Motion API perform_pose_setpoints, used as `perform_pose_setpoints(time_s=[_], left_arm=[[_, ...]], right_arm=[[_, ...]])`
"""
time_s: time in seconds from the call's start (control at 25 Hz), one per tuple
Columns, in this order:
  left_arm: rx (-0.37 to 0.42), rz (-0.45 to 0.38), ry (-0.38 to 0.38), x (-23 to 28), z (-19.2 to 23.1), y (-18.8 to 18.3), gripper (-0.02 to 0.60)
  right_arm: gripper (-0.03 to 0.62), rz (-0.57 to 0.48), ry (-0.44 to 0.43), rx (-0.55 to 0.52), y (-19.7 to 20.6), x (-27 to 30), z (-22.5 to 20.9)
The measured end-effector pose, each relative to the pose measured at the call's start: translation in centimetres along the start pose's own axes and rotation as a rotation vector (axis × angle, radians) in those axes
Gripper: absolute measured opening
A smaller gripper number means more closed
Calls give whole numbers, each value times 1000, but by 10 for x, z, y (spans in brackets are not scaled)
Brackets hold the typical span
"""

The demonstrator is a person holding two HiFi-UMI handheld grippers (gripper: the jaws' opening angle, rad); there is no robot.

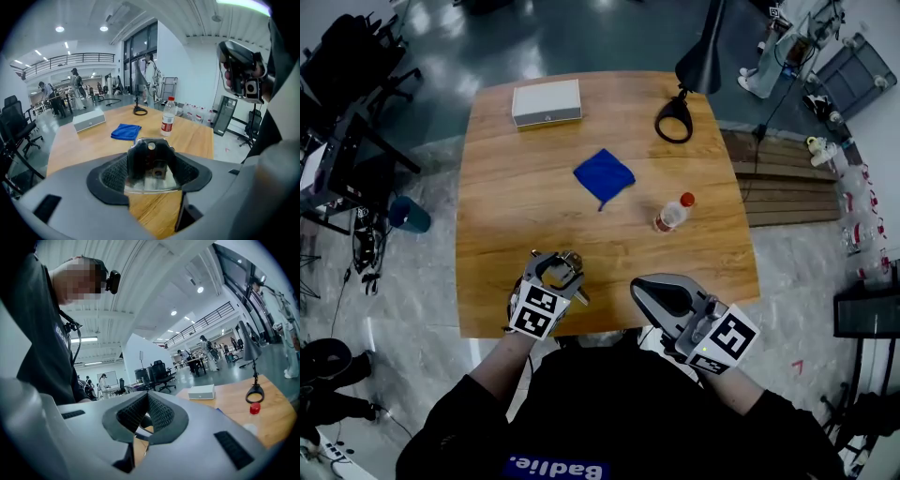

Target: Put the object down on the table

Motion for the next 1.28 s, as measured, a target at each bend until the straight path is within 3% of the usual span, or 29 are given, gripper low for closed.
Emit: perform_pose_setpoints(time_s=[0.68,1.28], left_arm=[[87,203,25,69,-7,69,295],[152,291,38,101,-11,106,295]], right_arm=[[5,16,26,8,6,-6,5],[5,51,54,16,14,-14,13]])
Point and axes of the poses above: the fingertips, and each gripper's own axes: x forward along the fingers, z to its left, y out of its underside, the point moved 3 cm from there along -x, backward along the fingers, and after that the axes turned 12 degrees about -y, right-handed, at the moved point
